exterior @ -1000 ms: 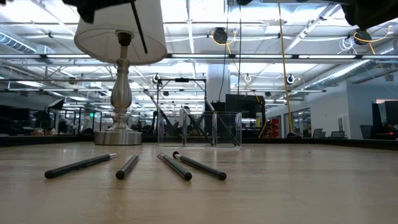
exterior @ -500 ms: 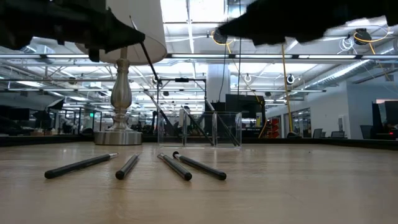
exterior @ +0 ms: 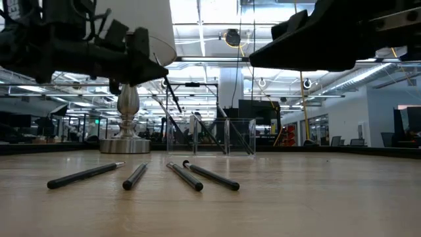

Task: Put items in baskets/containers
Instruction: Put the black eyeshadow brush into the transparent organizer

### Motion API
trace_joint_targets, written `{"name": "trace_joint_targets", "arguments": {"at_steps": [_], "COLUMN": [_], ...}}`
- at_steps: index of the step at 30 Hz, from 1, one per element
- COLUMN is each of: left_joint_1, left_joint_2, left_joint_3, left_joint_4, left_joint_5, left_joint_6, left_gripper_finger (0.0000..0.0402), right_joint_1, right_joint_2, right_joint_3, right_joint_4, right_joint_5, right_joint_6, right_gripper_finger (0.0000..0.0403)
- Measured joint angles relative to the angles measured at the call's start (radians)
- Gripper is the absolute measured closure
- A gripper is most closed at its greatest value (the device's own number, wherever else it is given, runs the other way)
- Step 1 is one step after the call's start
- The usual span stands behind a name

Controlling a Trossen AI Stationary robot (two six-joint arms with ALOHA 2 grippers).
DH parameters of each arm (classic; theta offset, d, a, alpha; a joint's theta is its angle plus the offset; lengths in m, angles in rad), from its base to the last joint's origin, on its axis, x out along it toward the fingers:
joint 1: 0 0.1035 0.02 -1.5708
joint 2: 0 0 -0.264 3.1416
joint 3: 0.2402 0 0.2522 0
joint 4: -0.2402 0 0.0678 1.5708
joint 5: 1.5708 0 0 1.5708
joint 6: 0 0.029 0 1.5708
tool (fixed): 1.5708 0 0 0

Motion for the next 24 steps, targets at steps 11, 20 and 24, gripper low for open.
{"name": "trace_joint_targets", "arguments": {"at_steps": [11,20,24], "left_joint_1": [0.051,0.064,0.064], "left_joint_2": [0.136,0.179,0.178], "left_joint_3": [0.042,0.045,0.045], "left_joint_4": [-0.003,-0.008,-0.011], "left_joint_5": [0.030,0.029,0.030], "left_joint_6": [-0.045,-0.086,-0.109], "left_gripper_finger": [0.0384,0.0377,0.0348], "right_joint_1": [-0.012,-0.012,-0.012], "right_joint_2": [0.000,0.000,0.000], "right_joint_3": [-0.083,-0.083,-0.083], "right_joint_4": [0.215,0.239,0.233], "right_joint_5": [-0.029,-0.080,-0.107], "right_joint_6": [0.024,0.025,0.049], "right_gripper_finger": [0.0402,0.0401,0.0402]}}
